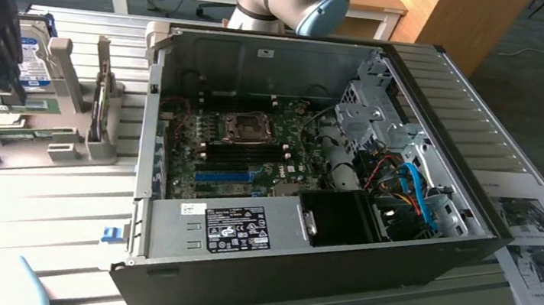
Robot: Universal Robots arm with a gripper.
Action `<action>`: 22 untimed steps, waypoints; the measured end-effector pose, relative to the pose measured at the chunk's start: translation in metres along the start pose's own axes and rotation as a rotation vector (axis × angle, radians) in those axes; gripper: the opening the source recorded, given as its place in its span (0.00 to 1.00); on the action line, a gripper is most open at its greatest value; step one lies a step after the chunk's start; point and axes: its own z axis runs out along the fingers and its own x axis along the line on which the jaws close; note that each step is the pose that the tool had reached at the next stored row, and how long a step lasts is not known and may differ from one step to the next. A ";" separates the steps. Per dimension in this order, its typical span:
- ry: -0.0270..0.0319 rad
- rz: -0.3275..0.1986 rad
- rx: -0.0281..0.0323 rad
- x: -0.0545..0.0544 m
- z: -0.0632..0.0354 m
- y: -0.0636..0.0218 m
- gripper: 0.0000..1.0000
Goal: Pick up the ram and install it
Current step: 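Pick up the ram and move it above insertion slot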
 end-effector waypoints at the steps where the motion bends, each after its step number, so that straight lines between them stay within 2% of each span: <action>1: 0.0000 0.000 -0.0002 0.000 -0.0007 -0.0002 0.11; 7: 0.0000 0.000 -0.0017 0.000 -0.0060 -0.0007 0.11; 22: 0.0000 0.001 -0.0042 0.000 -0.0354 -0.0025 0.11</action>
